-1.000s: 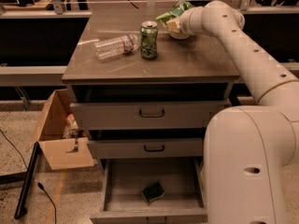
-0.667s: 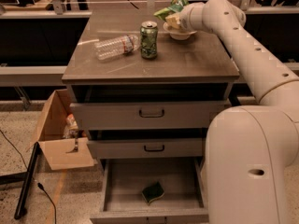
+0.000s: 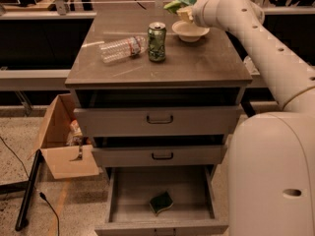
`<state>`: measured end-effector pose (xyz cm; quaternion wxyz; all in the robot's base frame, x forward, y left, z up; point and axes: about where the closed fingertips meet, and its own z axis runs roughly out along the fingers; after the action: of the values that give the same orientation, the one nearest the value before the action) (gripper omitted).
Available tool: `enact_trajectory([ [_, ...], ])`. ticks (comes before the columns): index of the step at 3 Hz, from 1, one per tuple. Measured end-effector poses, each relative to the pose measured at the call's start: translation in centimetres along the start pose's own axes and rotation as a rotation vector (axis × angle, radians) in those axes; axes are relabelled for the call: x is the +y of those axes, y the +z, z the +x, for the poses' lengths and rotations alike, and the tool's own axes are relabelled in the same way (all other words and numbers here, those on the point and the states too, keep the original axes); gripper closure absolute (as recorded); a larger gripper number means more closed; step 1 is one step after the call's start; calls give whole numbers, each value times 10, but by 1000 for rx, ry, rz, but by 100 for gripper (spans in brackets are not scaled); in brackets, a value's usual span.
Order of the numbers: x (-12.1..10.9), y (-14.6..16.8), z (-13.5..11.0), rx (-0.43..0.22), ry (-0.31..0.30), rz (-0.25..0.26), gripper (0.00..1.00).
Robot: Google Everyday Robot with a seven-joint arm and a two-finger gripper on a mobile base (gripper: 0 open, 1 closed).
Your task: Pick green rice chip bag from paper bowl and place on counter
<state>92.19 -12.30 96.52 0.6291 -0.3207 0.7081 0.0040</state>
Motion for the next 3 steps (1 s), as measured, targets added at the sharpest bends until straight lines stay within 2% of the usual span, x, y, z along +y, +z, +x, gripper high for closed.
enact_trajectory([
  [1,-19,-36,4,43,-37,45,100],
  [2,-38,-88,12,121,-49,104,100],
  [3,-49,-151,19,208,-31,167,100],
])
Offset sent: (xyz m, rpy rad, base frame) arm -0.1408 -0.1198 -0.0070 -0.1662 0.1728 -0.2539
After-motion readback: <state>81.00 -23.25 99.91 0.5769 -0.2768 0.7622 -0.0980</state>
